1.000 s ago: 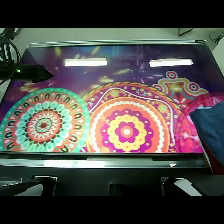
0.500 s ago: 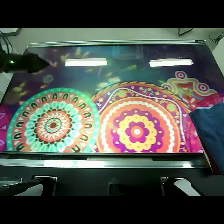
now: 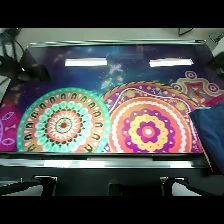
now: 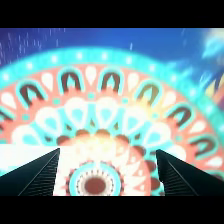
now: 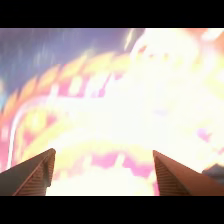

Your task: Fold the clothes and pants, and hang the long-sleeved shirts on hangers.

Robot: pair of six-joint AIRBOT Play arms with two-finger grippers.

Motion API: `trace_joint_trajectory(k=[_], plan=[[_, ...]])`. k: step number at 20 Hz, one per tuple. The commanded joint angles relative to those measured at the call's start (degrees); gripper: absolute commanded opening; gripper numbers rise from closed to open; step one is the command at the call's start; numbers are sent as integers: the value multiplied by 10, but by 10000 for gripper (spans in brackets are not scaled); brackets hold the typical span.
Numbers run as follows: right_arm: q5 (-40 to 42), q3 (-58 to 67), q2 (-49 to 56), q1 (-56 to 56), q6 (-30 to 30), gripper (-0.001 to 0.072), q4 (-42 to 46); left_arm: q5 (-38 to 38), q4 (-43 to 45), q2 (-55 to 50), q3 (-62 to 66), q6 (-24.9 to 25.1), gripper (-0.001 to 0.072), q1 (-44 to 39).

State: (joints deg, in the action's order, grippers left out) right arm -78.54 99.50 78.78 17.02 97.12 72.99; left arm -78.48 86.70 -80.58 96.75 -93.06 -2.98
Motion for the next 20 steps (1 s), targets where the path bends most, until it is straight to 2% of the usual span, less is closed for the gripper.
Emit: trace_joint_trajectory(k=[1, 2, 4, 7, 20], plan=[[-161, -13, 79, -144, 23, 684, 20, -37, -28, 28, -131, -6, 697, -5], [-160, -13, 85, -166, 24, 684, 51, 17, -26, 55, -174, -20, 697, -7], [-154, -13, 85, -200, 26, 689, 122, 57, -25, 80, -212, -19, 697, -8], [-177, -12, 85, -209, 26, 687, 129, 61, -26, 79, -212, -19, 697, -8], [-175, -12, 85, -209, 26, 686, 130, 61, -26, 76, -212, -19, 697, -8]])
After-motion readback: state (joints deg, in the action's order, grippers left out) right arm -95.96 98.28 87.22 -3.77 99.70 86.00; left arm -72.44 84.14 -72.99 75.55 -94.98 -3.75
